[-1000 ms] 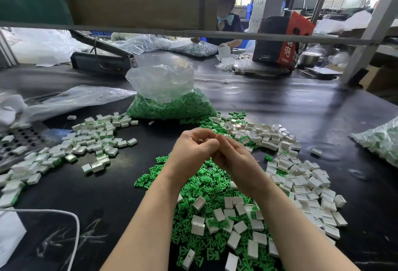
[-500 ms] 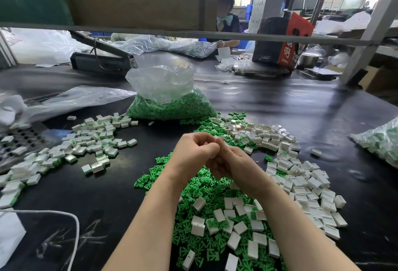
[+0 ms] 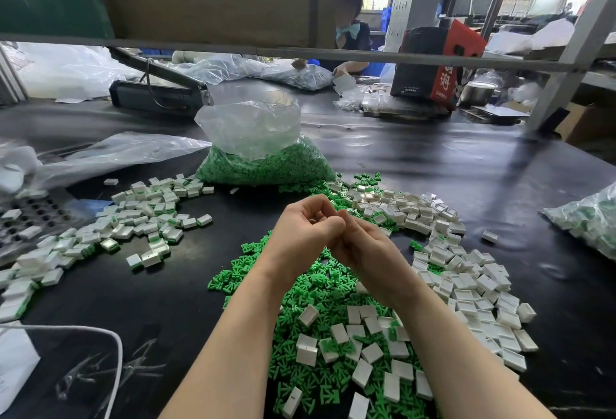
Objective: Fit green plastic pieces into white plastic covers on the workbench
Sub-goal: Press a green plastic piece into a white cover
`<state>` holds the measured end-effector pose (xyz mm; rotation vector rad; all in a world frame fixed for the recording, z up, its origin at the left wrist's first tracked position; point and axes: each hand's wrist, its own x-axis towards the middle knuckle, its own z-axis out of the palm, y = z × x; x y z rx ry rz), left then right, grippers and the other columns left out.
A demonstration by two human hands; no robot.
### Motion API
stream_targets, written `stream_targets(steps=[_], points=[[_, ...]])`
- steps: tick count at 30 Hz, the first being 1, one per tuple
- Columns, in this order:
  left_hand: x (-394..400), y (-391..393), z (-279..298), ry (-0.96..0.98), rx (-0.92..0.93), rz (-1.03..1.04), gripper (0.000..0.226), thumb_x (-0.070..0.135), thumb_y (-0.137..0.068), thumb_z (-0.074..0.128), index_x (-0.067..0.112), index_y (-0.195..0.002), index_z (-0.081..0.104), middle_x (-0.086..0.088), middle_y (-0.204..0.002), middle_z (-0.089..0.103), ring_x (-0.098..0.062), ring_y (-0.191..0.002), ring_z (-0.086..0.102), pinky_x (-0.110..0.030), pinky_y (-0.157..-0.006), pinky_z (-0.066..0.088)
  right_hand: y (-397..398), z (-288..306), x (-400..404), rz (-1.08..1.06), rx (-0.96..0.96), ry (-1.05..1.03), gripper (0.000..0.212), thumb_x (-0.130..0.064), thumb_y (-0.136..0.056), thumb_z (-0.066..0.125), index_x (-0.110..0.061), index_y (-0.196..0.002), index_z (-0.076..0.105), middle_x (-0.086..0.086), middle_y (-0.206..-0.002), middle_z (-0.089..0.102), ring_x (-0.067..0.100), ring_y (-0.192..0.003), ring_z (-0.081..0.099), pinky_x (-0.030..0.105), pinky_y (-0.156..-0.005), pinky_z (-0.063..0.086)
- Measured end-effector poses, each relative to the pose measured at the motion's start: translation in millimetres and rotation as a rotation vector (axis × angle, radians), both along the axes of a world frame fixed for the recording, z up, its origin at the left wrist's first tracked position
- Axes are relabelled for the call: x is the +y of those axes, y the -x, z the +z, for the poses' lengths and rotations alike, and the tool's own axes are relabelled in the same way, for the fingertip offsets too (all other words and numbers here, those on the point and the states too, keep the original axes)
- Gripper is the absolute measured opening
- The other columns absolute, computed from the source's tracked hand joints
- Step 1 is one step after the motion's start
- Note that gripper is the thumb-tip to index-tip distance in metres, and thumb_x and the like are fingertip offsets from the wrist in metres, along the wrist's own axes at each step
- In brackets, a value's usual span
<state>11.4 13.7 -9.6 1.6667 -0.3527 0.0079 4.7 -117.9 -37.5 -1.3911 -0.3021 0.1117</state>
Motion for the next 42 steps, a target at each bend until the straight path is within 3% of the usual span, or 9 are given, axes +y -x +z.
stream_targets(steps=[3,6,9,14,18,21,24,28,42], points=[[0,-1,0,0.005,0.028,-0.018,0.006,0.019,-0.068,0.055,0.015,-0.069,0.059,-0.011,-0.068,0.046,-0.018,-0.06,0.038,-0.024,-0.05,0.036,-2,-1,-2,0.024,0.008,0.008,0.076,-0.064,-0.081,0.058,0.01,-0.099,0.055,-0.009,-0.061,0.048,0.005,-0.055,0.039,0.014,-0.051,0.038],[0,-2,-1,0.054,0.087,-0.029,0.006,0.017,-0.067,0.055,0.018,-0.066,0.062,-0.007,-0.061,0.054,-0.014,-0.053,0.044,-0.021,-0.048,0.039,-1,2,-1,0.034,0.019,0.02,0.057,-0.071,-0.079,0.054,-0.015,-0.079,0.065,-0.007,-0.058,0.046,0.007,-0.053,0.038,0.016,-0.049,0.034],[3,-5,-2,0.113,0.13,-0.046,0.007,0.016,-0.066,0.058,0.017,-0.068,0.064,0.002,-0.058,0.058,-0.009,-0.049,0.045,-0.019,-0.047,0.039,1,5,0,0.117,0.07,-0.063,0.051,-0.064,-0.086,0.044,-0.023,-0.072,0.071,-0.007,-0.063,0.058,0.005,-0.054,0.046,0.015,-0.05,0.039],[4,-5,-2,0.176,0.169,-0.074,0.007,0.014,-0.065,0.059,0.014,-0.069,0.065,-0.001,-0.056,0.057,-0.011,-0.047,0.044,-0.019,-0.045,0.038,4,9,-3,0.196,0.125,-0.177,0.047,-0.049,-0.092,0.042,-0.016,-0.075,0.07,-0.001,-0.069,0.065,0.007,-0.055,0.05,0.015,-0.053,0.042],[4,-5,-2,0.144,0.181,-0.075,0.008,0.015,-0.062,0.057,0.015,-0.065,0.064,-0.002,-0.056,0.055,-0.011,-0.048,0.042,-0.019,-0.046,0.037,4,9,-3,0.173,0.135,-0.131,0.039,-0.042,-0.093,0.048,-0.008,-0.08,0.065,0.007,-0.075,0.063,0.008,-0.055,0.048,0.015,-0.052,0.04],[4,-4,-1,0.094,0.154,-0.059,0.008,0.018,-0.062,0.056,0.021,-0.06,0.064,0.002,-0.055,0.055,-0.008,-0.047,0.043,-0.018,-0.047,0.037,5,10,-3,0.157,0.116,-0.082,0.034,-0.039,-0.092,0.049,-0.011,-0.081,0.066,0.001,-0.071,0.062,0.006,-0.056,0.047,0.014,-0.053,0.04],[3,-4,0,0.066,0.118,-0.051,0.01,0.02,-0.063,0.056,0.023,-0.056,0.062,0.006,-0.052,0.055,-0.006,-0.046,0.044,-0.019,-0.047,0.037,7,12,-2,0.15,0.087,-0.048,0.033,-0.044,-0.091,0.051,-0.021,-0.076,0.071,-0.005,-0.067,0.059,0.005,-0.057,0.045,0.016,-0.054,0.037],[2,-3,-1,0.068,0.094,-0.053,0.011,0.017,-0.063,0.054,0.022,-0.053,0.057,0.007,-0.05,0.053,-0.005,-0.043,0.045,-0.018,-0.046,0.037,7,12,-1,0.13,0.05,-0.01,0.038,-0.056,-0.08,0.058,-0.02,-0.076,0.067,-0.008,-0.063,0.057,0.006,-0.056,0.044,0.019,-0.055,0.036],[0,-4,-4,0.005,0.052,-0.031,0.009,0.022,-0.063,0.057,0.015,-0.061,0.051,-0.004,-0.057,0.05,-0.013,-0.051,0.044,-0.02,-0.048,0.038,3,2,-3,0.109,0.086,-0.044,0.041,-0.049,-0.072,0.067,-0.011,-0.087,0.066,-0.004,-0.069,0.058,0.006,-0.064,0.049,0.021,-0.062,0.037]])
